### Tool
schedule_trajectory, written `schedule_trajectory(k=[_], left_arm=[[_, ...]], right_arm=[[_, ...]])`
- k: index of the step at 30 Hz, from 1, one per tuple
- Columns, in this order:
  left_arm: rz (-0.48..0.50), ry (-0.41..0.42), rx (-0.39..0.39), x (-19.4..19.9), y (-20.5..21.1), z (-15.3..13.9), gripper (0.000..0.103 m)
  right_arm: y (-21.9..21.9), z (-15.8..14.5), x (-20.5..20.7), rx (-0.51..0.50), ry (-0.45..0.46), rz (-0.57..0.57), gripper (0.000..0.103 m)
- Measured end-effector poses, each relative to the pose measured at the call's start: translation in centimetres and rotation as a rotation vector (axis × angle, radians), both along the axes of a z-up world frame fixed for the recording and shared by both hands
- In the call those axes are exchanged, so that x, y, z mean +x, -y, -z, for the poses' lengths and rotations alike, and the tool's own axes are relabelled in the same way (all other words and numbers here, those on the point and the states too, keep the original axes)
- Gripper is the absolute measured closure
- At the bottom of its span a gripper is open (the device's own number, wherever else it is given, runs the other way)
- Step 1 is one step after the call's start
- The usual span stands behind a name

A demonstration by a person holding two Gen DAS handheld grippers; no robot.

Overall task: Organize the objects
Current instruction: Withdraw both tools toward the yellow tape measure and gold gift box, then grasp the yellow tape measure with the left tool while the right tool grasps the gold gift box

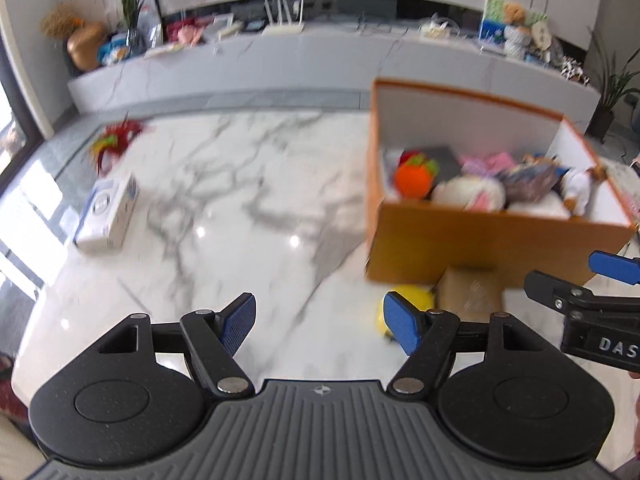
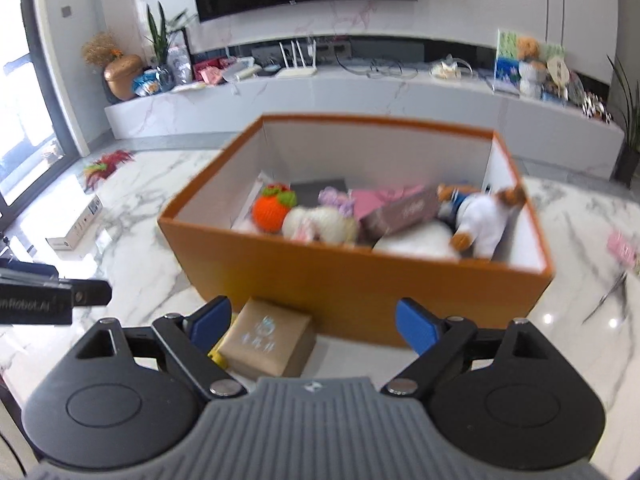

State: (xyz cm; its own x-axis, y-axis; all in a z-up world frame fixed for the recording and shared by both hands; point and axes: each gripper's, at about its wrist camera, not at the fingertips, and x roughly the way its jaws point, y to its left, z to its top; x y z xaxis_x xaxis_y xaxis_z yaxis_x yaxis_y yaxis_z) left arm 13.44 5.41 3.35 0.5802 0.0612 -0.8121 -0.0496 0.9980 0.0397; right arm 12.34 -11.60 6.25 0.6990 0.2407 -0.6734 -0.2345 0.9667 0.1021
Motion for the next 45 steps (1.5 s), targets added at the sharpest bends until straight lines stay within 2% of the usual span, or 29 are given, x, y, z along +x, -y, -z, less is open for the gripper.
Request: schedule_trajectory(k=[6, 14, 16, 24, 31, 36, 42, 45], left_arm=[[-0.016, -0.042, -0.058, 0.0, -1.6, 1.6, 0.020], [-0.003, -0.050, -0.111, 1.1, -1.7, 2.4, 0.020], [-0.001, -0.058, -0.110, 1.4, -1.6, 2.8, 0.020], [0.037, -0.086, -0.106, 2.2, 0.1, 4.4, 0.020], [0.097, -0.074, -0.025, 3.3, 3.1, 6.6, 0.020], [0.139, -0.081, -0.045, 4.0, 4.7, 7.6, 0.020], [0.119, -0.121, -0.081, 4.6, 5.0, 9.2, 0.020], [0.121, -0.090, -0.067, 4.5, 5.2, 9.6, 0.019]], right_arm=[[-3.2, 3.5, 1.0, -0.025, -0.052, 0.035, 0.013], [-4.0, 6.0, 2.7, -0.008, -0.086, 0.115, 0.011], [-3.3, 6.2, 2.9, 0.014, -0.105, 0.113, 0.010], [0.8, 6.0, 2.4, -0.018, -0.111, 0.166, 0.010], [3.7, 6.0, 2.5, -0.013, -0.129, 0.171, 0.009], [4.3, 6.1, 2.7, -0.001, -0.142, 0.158, 0.009], [3.3, 6.7, 2.8, -0.042, -0.117, 0.145, 0.009], [3.0, 7.0, 2.9, -0.059, -0.112, 0.145, 0.009]])
